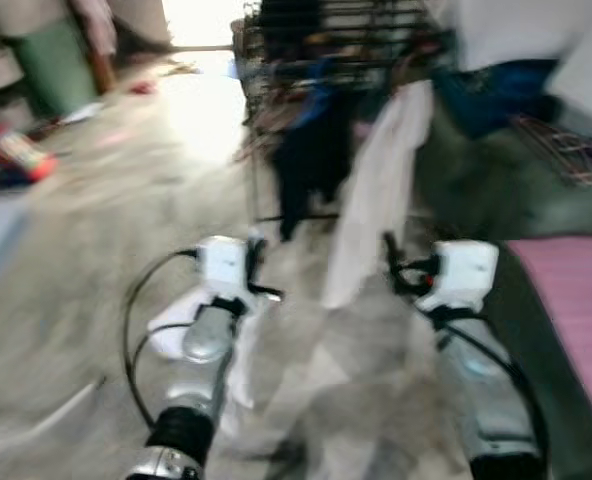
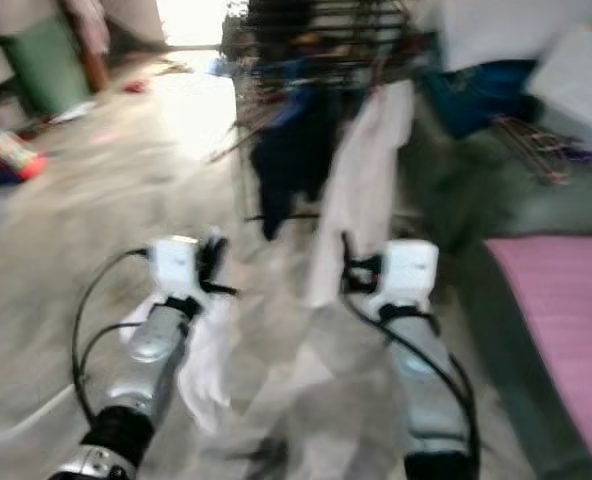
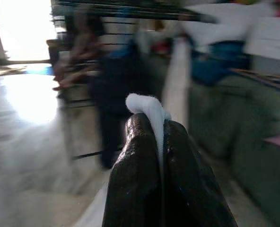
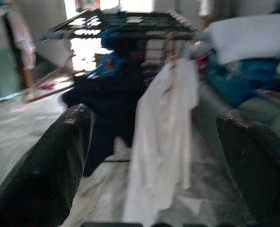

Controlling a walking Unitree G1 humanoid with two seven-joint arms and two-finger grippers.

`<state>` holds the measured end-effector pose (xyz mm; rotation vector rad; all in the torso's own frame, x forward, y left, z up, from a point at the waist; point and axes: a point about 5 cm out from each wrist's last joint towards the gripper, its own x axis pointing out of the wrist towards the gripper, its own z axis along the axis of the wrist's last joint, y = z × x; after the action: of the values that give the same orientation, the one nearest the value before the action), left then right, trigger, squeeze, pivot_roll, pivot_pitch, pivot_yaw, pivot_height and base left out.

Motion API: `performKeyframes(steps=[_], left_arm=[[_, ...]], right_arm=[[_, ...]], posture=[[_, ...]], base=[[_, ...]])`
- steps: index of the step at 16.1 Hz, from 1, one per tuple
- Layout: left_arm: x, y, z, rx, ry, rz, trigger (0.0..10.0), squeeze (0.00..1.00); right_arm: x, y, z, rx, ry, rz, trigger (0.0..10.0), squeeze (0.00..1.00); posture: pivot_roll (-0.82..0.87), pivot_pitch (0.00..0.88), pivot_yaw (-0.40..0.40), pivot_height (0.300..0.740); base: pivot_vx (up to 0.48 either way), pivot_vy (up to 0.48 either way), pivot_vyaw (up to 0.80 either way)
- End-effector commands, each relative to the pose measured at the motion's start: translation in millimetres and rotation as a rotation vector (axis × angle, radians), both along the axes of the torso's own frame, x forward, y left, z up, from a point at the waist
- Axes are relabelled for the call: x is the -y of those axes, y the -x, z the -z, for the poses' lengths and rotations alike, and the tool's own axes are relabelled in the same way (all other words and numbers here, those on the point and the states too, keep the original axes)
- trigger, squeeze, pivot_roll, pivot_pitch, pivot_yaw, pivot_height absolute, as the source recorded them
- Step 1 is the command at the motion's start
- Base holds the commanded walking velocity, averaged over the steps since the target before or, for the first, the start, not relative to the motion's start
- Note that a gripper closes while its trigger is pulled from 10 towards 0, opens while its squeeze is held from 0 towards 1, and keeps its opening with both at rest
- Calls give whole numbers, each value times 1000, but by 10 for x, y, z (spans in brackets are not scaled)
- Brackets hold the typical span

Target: Hang hanger

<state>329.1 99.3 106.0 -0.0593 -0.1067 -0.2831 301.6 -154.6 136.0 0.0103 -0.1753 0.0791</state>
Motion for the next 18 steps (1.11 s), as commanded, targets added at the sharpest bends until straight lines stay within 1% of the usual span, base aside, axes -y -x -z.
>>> performKeyframes(steps=[1, 5, 11, 13, 18], left_arm=[[-128, -32, -103, 42, -4, -34, 10000, 0], [-129, -13, -86, 35, -5, -29, 10000, 0], [-117, -25, -93, 23, -6, -21, 10000, 0], [-103, -29, -59, -12, 2, -18, 10000, 0], [-106, -23, -50, -16, -8, -14, 10000, 0]], right_arm=[[-112, 1, -46, 15, -14, -33, 10000, 0], [-120, 32, -16, 7, -12, -33, 10000, 0], [-120, 42, -26, 12, -6, -35, 10000, 0], [-117, 39, -26, 11, -8, -34, 10000, 0], [-131, 38, -23, 9, -10, -40, 10000, 0]], posture=[[28, 125, -1, 740], [27, 136, 4, 740], [24, 137, 8, 740], [26, 135, 9, 740], [31, 134, 10, 740]], base=[[379, 0, 0], [381, 0, 0], [362, 312, 0], [0, 441, 0], [0, 476, 0]])
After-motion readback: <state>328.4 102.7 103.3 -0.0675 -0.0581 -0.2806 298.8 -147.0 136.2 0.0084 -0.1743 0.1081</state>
